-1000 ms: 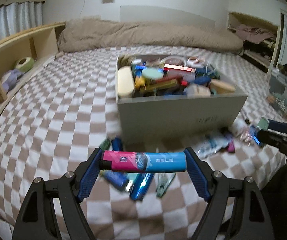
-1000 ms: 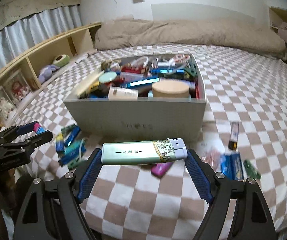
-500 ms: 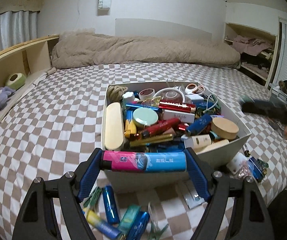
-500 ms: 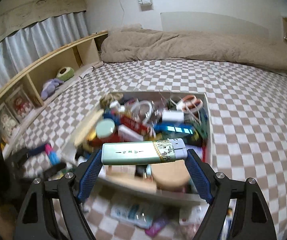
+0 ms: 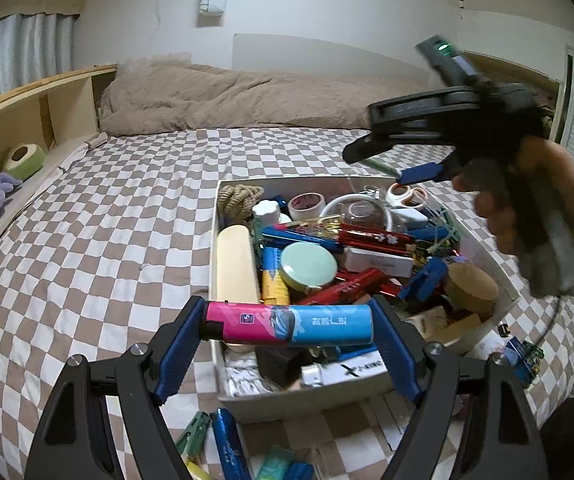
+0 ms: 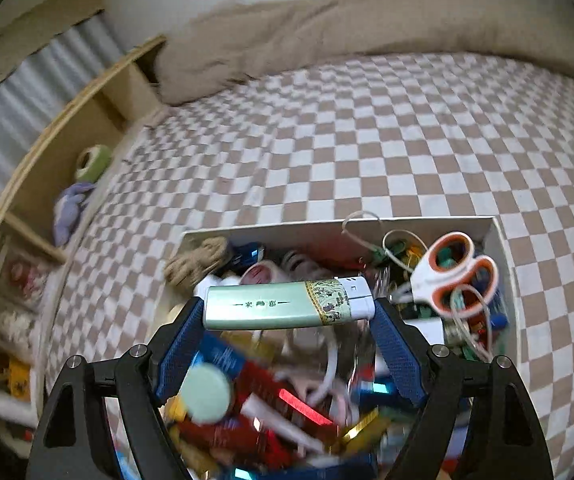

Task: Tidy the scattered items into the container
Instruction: 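Carry both lighters over the white box with both tools, then open both tools to drop the lighters into the white box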

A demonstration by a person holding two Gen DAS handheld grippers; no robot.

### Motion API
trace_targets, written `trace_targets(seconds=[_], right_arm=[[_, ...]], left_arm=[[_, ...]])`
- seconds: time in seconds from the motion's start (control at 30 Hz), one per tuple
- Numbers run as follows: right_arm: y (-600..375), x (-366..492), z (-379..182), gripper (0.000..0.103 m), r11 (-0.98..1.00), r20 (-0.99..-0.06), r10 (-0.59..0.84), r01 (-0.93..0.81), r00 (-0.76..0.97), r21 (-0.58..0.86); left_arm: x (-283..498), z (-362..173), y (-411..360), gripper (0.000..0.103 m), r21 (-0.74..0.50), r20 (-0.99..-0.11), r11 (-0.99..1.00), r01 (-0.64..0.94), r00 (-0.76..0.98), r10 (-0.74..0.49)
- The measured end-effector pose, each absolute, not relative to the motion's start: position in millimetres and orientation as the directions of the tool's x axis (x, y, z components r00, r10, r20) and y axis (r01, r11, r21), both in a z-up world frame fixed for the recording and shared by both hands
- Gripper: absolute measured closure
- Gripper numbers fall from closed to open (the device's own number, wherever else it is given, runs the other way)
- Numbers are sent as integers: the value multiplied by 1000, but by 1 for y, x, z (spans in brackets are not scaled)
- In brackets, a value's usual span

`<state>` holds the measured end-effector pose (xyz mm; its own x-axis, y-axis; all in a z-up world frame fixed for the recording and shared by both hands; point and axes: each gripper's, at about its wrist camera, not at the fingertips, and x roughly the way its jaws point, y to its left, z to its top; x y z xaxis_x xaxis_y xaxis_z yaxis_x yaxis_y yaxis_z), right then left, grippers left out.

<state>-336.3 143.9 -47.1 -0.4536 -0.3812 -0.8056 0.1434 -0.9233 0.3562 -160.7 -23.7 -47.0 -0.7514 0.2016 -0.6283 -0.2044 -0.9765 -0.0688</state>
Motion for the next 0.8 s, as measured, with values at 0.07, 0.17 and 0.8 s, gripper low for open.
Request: trace_targets(seconds=[0.07, 0.17, 0.8], right_arm=[[144, -349, -58, 20, -925, -819, -371, 96, -438, 368], [147, -362, -73, 20, -922, -827, -366, 43, -427, 386], [207, -298, -35, 5, -906, -741, -417, 180, -526, 383]], left_arm=[[-167, -48, -27, 22, -75, -633, -978, -197, -748, 199], [-177, -47, -32, 22, -84, -636, -978, -190, -745, 199], [-265, -13, -3, 22, -163, -667, -953, -256, -683, 298]])
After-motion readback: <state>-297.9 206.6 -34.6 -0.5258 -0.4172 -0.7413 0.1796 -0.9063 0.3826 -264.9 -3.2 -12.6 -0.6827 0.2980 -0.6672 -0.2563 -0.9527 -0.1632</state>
